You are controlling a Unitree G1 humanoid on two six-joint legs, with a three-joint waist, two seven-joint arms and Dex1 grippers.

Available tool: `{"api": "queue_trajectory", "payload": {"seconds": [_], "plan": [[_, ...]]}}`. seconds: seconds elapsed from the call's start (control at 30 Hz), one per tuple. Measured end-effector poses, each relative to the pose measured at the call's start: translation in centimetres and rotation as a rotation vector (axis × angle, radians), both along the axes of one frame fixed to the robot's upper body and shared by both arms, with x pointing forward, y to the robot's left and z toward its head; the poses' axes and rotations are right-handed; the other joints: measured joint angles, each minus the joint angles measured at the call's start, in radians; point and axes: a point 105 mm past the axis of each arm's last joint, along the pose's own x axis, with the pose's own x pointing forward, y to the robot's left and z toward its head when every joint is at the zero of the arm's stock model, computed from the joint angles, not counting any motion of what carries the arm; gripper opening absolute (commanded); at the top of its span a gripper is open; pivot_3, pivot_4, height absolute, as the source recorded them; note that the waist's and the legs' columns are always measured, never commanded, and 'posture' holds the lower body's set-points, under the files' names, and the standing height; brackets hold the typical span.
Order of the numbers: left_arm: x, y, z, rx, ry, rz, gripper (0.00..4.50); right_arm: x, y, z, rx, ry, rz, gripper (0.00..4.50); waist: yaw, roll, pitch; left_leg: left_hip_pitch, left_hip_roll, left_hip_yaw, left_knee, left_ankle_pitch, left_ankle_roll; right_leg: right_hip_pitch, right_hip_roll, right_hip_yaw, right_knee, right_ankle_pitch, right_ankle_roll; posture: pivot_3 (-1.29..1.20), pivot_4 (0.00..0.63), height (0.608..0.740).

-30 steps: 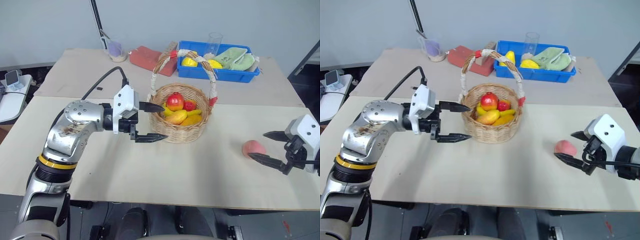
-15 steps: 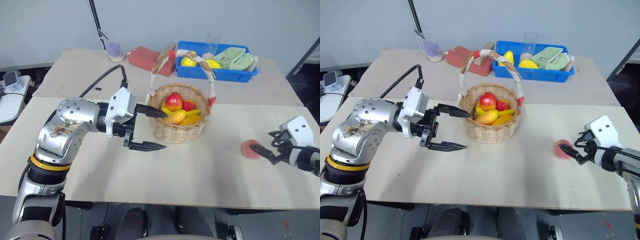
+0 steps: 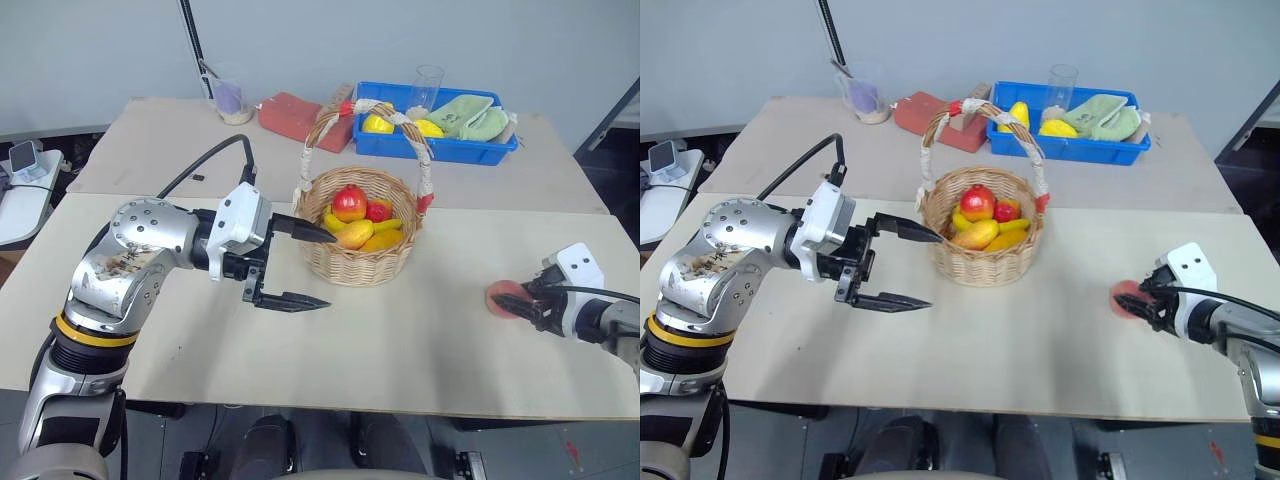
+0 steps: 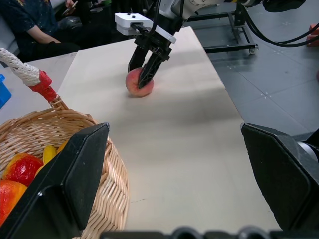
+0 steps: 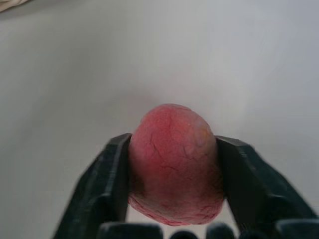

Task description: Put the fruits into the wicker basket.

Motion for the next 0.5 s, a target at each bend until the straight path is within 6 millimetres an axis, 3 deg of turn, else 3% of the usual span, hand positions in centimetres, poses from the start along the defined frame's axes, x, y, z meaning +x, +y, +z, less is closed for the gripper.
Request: {"api": "queue_trajectory", "payload": {"seconds": [0.23,0.33,0.5], "plan": [[0.2,1.2,-0.1,0.002,-0.004,0.044,4.50,-0.9,1.6,0.7,-0.040,0.009,0.117,1.77,0.000,0.000,0.000,0.000,0.001,0.000,0.000,0.000,0.000,-0.001,0.000,0.000,0.000,0.000,0.001,0.00,0.150,0.703],[0.7,3.0,0.1,0.005,-0.012,0.122,4.50,-1.9,4.6,4.0,-0.042,-0.038,0.298,1.77,-0.009,0.001,0.000,0.000,0.003,0.000,0.000,0.000,0.000,-0.001,0.001,0.001,0.001,-0.001,0.002,0.00,0.150,0.703],[0.7,4.9,0.0,-0.016,0.020,0.203,4.50,-2.8,11.5,10.6,0.028,-0.209,0.609,1.77,-0.019,0.000,0.001,0.000,0.006,0.000,0.000,0.000,0.000,-0.001,0.002,0.000,0.000,-0.001,0.002,0.00,0.150,0.703]]}}
